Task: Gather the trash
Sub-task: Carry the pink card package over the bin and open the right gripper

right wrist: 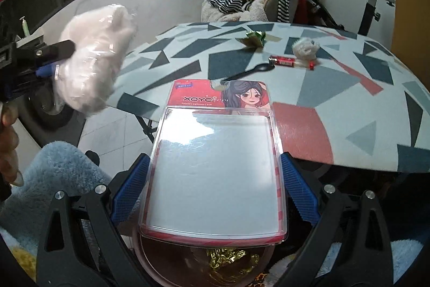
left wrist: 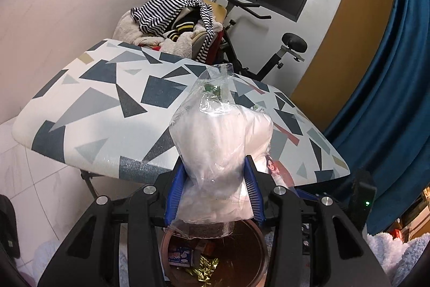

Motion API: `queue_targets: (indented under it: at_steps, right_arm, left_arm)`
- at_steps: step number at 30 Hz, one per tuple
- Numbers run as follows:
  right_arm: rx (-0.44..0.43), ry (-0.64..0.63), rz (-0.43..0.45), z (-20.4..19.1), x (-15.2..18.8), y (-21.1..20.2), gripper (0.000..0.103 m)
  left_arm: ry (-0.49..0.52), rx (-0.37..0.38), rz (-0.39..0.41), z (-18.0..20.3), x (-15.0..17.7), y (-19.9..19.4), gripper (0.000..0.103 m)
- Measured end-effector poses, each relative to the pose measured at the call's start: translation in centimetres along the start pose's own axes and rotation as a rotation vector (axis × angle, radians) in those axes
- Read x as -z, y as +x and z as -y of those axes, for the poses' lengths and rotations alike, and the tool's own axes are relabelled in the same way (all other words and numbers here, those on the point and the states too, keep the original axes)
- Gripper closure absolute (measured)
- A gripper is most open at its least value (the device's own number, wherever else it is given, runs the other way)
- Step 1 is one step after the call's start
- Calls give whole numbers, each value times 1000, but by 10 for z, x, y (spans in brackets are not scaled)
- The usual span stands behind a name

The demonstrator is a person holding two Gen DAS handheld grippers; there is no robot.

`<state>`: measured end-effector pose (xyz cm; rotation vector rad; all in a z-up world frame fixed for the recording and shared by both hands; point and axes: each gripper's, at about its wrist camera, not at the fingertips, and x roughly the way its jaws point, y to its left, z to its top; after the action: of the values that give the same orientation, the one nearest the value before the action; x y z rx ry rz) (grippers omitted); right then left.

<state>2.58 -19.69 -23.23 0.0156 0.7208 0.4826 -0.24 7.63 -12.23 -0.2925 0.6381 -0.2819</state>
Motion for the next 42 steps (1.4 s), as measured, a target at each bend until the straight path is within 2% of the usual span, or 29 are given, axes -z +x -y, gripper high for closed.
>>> queue_targets:
  at_steps: [5,14,24,30,33,39,42]
  right_arm:
    - [-3,60,-38,8,5,13,9]
    - [-23,12,-124,4,18,36,11]
    - [-36,20,-173,3,24,48,9]
    - [-50,32,-166,1,23,49,6]
    - [-27,32,-129,3,20,42,6]
    - [59,-42,37,7,0,4,6]
    - [101,-97,110,14,-14,-15,6]
  left_arm:
    - [11,-3,-3,1,5,1,61]
    - [-5,-5,-30,1,19,10,61]
    - [-8,-11,-42,-1,23,14,61]
    - [10,-12,-47,2,26,15,61]
    - [27,-10,-53,3,27,17,61]
    - [88,36,-78,7,31,23,60]
    - [154,51,-91,14,34,31,60]
